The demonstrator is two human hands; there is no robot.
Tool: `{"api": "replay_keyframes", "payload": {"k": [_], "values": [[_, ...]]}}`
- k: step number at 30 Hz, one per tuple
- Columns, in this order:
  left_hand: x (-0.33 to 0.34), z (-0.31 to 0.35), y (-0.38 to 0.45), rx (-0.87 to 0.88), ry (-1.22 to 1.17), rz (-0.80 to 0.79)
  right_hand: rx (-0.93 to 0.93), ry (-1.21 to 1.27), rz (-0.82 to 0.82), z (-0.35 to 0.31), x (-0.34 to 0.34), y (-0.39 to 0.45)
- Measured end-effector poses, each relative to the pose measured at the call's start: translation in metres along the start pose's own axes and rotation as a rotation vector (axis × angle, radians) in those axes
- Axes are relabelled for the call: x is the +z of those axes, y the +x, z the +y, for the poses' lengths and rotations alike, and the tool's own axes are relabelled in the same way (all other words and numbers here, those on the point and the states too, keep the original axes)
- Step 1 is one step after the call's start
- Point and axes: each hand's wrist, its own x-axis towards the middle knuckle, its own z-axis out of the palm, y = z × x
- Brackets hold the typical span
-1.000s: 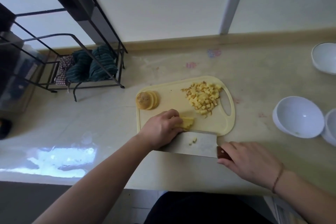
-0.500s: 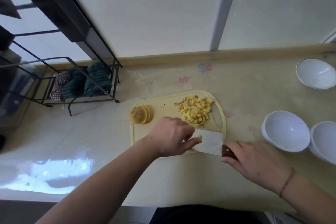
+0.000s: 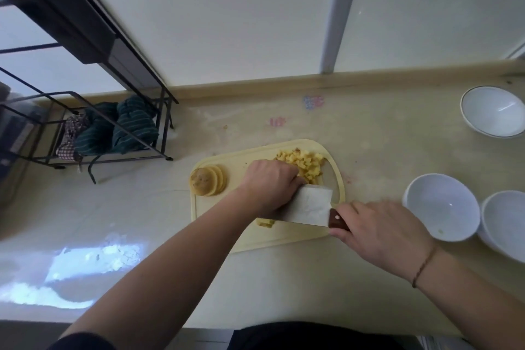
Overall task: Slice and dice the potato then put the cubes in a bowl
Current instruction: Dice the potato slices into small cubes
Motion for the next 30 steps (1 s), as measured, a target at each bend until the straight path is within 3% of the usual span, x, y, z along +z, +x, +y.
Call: {"api": "replay_keyframes", "payload": {"k": [3,8,10,12,15,18,25,30], "values": [[0.001,-0.011,0.005,-0.022,-0.100,0.028,0.001,0.021,0.019,-0.002,0.000,-0.004],[0.016,-0.070,-0.024,-0.062,-0.481,0.341,0.119,0.069,0.077,-0.001,0.000,-0.032],[0.028,-0.090,-0.046,-0.071,-0.438,0.414,0.197,0.233,0.063,-0.002,0.004,-0.053],[0.042,-0.099,-0.067,0.041,-0.342,0.448,0.268,0.485,0.082,-0.003,0.011,-0.073],[0.063,-0.089,-0.084,0.291,-0.189,0.316,0.433,0.868,0.086,-0.008,0.010,-0.084],[0.078,-0.074,-0.080,0.399,-0.090,0.228,0.448,0.974,0.039,-0.017,0.008,-0.076],[0.095,-0.065,-0.074,0.407,-0.184,0.439,0.432,1.076,-0.033,-0.044,0.005,-0.050],[0.116,-0.048,-0.086,0.210,-0.284,0.618,0.502,1.226,-0.038,-0.068,0.016,-0.034]]}}
